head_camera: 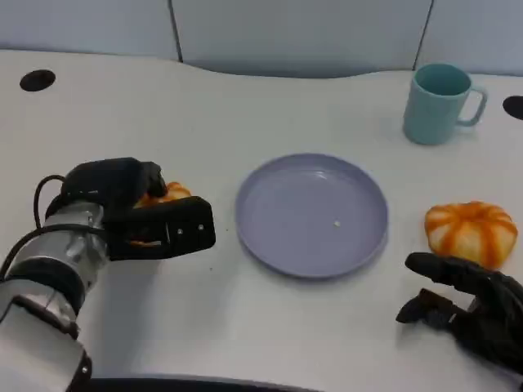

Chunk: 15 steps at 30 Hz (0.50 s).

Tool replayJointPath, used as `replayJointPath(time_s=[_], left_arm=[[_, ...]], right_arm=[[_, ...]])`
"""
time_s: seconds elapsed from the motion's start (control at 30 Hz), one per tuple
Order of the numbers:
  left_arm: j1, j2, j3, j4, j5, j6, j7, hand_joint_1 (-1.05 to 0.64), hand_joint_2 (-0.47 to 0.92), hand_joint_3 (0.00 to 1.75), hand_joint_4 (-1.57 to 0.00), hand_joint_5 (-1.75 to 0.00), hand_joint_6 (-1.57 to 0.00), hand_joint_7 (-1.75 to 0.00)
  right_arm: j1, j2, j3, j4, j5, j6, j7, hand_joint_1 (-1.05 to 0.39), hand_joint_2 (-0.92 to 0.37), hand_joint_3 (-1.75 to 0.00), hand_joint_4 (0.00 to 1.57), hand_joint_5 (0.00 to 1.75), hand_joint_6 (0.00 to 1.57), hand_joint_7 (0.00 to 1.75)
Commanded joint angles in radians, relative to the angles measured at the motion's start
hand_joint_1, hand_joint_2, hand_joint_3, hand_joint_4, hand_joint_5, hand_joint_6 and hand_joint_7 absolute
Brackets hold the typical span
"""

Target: Grasp the bread from the table and place it into the plate.

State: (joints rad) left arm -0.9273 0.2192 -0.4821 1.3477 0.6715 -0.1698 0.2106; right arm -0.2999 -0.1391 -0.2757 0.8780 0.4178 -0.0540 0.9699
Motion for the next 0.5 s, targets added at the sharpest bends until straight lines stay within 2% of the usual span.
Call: replayJointPath(time_s=[0.03, 0.13, 0.33, 0.37, 0.43, 0.47, 0.5], left_arm=[[-0.057, 0.038, 0.014, -0.019, -0.013, -0.056, 0.012, -0.23, 0.92, 0.29, -0.73, -1.71, -0.57, -1.67], [-0.066, 0.037, 0.015, -0.018, -0.017, -0.057, 0.002, -0.23, 0.92, 0.29, -0.75, -1.74, -0.55, -1.74], [-0.086, 0.028, 0.037, -0.027, -0.035, -0.104, -0.005, -0.18, 0.92, 0.35, -0.76, -1.75, -0.6, -1.75], [-0.09, 0.025, 0.04, -0.031, -0.037, -0.117, 0.0, -0.18, 0.88, 0.44, -0.79, -1.75, -0.63, -1.75], [-0.097, 0.019, 0.042, -0.037, -0.04, -0.142, 0.008, -0.18, 0.85, 0.51, -0.81, -1.75, -0.64, -1.75], [-0.099, 0.017, 0.042, -0.039, -0.041, -0.151, 0.01, -0.17, 0.78, 0.64, -0.83, -1.75, -0.66, -1.75], [-0.101, 0.016, 0.042, -0.04, -0.041, -0.157, 0.011, -0.17, 0.75, 0.71, -0.83, -1.75, -0.67, -1.75]], right_arm=[[0.015, -0.006, -0.001, 0.02, -0.004, 0.004, -0.011, -0.41, -0.92, -0.09, 0.55, 1.16, 0.95, 0.02], [0.016, -0.006, 0.002, 0.018, -0.007, 0.0, -0.016, -0.41, -0.92, -0.1, 0.55, 1.16, 0.95, 0.02], [0.014, -0.003, 0.003, 0.019, -0.004, -0.003, -0.013, -0.41, -0.92, -0.09, 0.56, 1.15, 0.95, 0.02], [0.013, -0.002, 0.003, 0.019, -0.005, -0.003, -0.015, -0.41, -0.92, -0.09, 0.56, 1.15, 0.95, 0.02], [0.011, -0.002, 0.005, 0.021, -0.006, -0.002, -0.014, -0.41, -0.92, -0.09, 0.56, 1.15, 0.96, 0.03], [0.01, -0.003, 0.005, 0.023, -0.006, -0.002, -0.012, -0.41, -0.92, -0.09, 0.56, 1.15, 0.95, 0.02], [0.009, -0.003, 0.005, 0.024, -0.006, -0.001, -0.01, -0.41, -0.92, -0.09, 0.56, 1.15, 0.95, 0.02]])
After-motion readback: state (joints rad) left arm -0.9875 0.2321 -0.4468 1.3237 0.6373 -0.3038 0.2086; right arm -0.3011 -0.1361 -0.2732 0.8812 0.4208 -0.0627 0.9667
